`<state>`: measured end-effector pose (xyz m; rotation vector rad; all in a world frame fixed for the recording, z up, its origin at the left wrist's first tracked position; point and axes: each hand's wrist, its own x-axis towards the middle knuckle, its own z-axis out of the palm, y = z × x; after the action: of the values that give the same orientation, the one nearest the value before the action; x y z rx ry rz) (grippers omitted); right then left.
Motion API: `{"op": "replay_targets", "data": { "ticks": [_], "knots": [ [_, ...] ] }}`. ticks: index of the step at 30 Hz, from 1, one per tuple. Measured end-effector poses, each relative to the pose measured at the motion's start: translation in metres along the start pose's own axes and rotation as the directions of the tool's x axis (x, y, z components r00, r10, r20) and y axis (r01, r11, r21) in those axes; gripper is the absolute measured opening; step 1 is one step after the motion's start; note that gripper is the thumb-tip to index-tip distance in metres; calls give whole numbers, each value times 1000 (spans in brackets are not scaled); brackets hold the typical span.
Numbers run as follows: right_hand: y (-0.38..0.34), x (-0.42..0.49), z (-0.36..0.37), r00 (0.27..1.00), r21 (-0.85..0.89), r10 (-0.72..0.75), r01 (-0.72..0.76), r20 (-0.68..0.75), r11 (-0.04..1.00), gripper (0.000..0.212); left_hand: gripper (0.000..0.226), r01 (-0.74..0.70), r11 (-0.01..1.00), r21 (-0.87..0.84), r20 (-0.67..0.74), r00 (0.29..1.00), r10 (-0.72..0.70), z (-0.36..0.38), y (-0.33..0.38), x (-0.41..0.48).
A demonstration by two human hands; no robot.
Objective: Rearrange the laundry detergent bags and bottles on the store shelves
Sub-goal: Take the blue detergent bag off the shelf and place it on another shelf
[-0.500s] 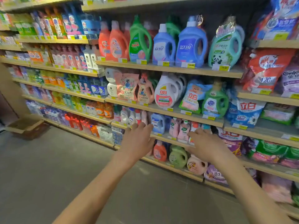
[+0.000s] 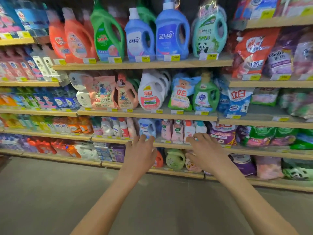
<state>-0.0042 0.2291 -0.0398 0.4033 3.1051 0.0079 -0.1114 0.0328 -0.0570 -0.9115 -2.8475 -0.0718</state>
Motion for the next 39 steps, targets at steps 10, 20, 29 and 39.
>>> {"op": "replay_targets", "data": {
  "ticks": [10,20,29,39],
  "knots": [
    [58,121,18,997,44,59,-62,50,997,59,49,-28,999,29,79,997,26,33,5,140],
    [123,234,52,990,159,113,-125,83,979,69,42,-46,996,-71,91,994,52,81,15,272],
    [145,315,75,981,159,148,-168,126,973,70,51,-13,991,-130,164,986,34,127,4,363],
    [156,422,92,967,116,220,-235,129,965,68,41,-82,934,-349,117,985,130,174,-12,473]
  ]
}}
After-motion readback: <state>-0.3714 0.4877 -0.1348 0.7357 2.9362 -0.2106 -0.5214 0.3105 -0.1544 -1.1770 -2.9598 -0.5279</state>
